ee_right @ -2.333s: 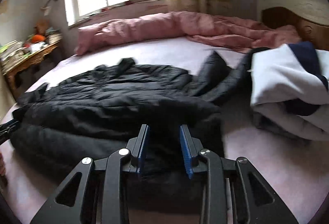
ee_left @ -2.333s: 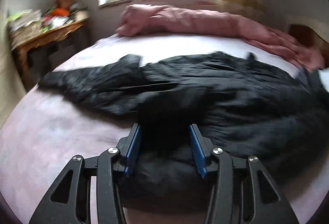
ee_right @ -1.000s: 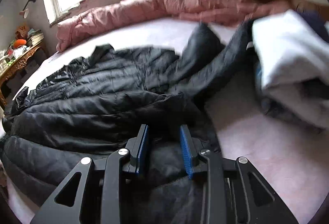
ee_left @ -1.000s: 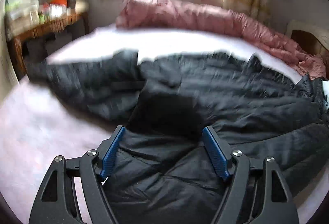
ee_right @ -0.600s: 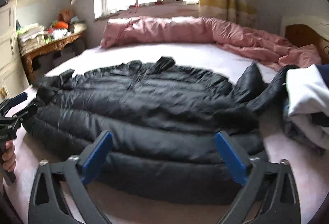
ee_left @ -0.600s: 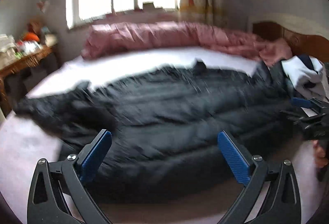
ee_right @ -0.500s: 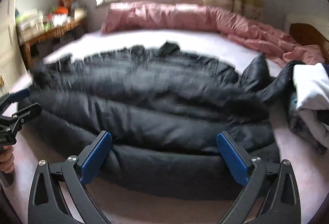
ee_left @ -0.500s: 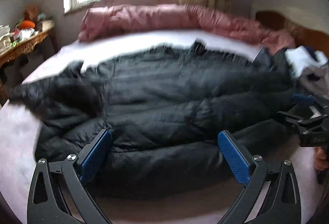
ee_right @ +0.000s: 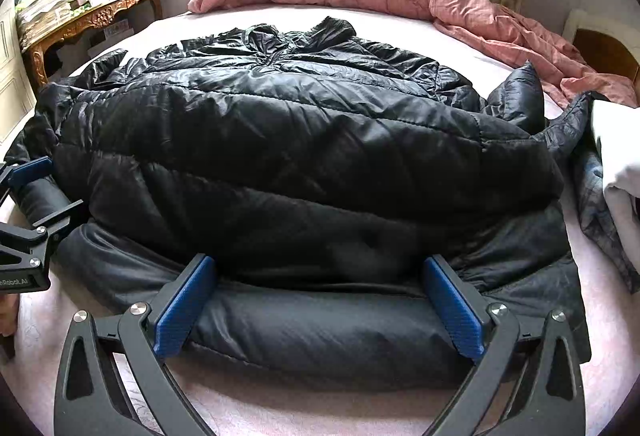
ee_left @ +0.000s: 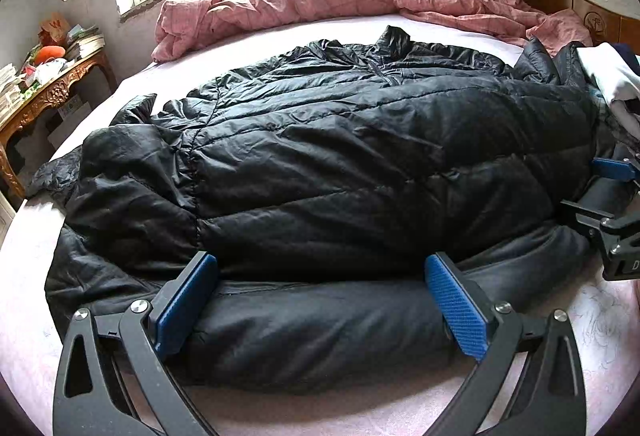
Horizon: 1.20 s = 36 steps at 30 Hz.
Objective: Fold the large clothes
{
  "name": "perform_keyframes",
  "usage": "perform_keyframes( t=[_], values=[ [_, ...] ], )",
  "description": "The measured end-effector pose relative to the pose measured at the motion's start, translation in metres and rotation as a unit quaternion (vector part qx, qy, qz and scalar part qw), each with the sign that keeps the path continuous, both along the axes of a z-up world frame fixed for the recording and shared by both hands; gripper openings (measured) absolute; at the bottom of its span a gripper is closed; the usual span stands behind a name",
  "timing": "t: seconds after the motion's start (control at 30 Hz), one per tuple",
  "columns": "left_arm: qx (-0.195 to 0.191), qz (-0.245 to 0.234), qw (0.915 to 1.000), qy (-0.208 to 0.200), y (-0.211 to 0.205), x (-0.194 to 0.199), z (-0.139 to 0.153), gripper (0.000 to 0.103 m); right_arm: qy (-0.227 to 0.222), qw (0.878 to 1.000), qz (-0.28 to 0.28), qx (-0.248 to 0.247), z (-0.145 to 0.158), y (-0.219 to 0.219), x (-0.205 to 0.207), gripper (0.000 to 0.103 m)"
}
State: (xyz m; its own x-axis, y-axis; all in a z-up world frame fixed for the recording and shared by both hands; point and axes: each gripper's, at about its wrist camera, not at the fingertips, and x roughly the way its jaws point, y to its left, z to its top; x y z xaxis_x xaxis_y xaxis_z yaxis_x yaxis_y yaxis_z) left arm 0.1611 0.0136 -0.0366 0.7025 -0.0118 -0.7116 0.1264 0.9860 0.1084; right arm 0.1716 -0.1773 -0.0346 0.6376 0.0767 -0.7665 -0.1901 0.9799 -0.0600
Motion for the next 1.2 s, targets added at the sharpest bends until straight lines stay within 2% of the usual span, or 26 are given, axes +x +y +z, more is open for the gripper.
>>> perform_keyframes(
  t=[0.47, 0.53, 0.67, 0.73, 0.87, 0.93, 0.97, 1.03, 1.07, 1.13, 1.2],
  values=[
    [-0.002, -0.001, 1.0, -0.007, 0.001, -0.002, 0.003, 0.103, 0.0, 1.0, 0.0, 0.0, 0.001, 0.0, 0.0, 0.103],
    [-0.017, 0.0, 0.9996, -0.024, 0.005, -0.008, 0.009, 0.103, -0.005, 1.0, -0.001, 0.004, 0.003, -0.001, -0.001, 0.103],
    [-0.072, 0.001, 0.9932, -0.092, 0.024, -0.031, 0.038, 0.103, -0.044, 0.999, -0.004, 0.028, 0.016, -0.009, -0.012, 0.103],
    [-0.079, 0.012, 0.9915, -0.103, 0.036, -0.035, 0.049, 0.103, -0.068, 0.997, -0.009, 0.041, 0.027, -0.015, -0.019, 0.103],
    [-0.081, 0.034, 0.9912, -0.098, 0.063, -0.032, 0.055, 0.103, -0.094, 0.994, -0.019, 0.042, 0.046, -0.023, -0.029, 0.103],
    [-0.114, 0.05, 0.9894, -0.075, 0.082, -0.026, 0.048, 0.103, -0.097, 0.994, -0.023, 0.036, 0.049, -0.027, -0.031, 0.103],
    [-0.142, 0.06, 0.9869, -0.049, 0.092, -0.019, 0.04, 0.103, -0.095, 0.995, -0.024, 0.035, 0.048, -0.03, -0.031, 0.103],
    [-0.18, 0.087, 0.9797, -0.001, 0.105, -0.008, 0.018, 0.101, -0.082, 0.995, -0.024, 0.043, 0.043, -0.035, -0.027, 0.103],
    [-0.184, 0.089, 0.9788, 0.011, 0.107, -0.005, 0.012, 0.101, -0.071, 0.996, -0.024, 0.05, 0.04, -0.037, -0.024, 0.103],
    [-0.189, 0.087, 0.978, 0.013, 0.108, -0.002, 0.011, 0.101, -0.045, 0.996, -0.033, 0.069, 0.03, -0.042, -0.016, 0.103],
    [-0.19, 0.085, 0.978, 0.011, 0.107, -0.004, 0.012, 0.101, -0.043, 0.995, -0.047, 0.077, 0.026, -0.046, -0.013, 0.103]
  ],
)
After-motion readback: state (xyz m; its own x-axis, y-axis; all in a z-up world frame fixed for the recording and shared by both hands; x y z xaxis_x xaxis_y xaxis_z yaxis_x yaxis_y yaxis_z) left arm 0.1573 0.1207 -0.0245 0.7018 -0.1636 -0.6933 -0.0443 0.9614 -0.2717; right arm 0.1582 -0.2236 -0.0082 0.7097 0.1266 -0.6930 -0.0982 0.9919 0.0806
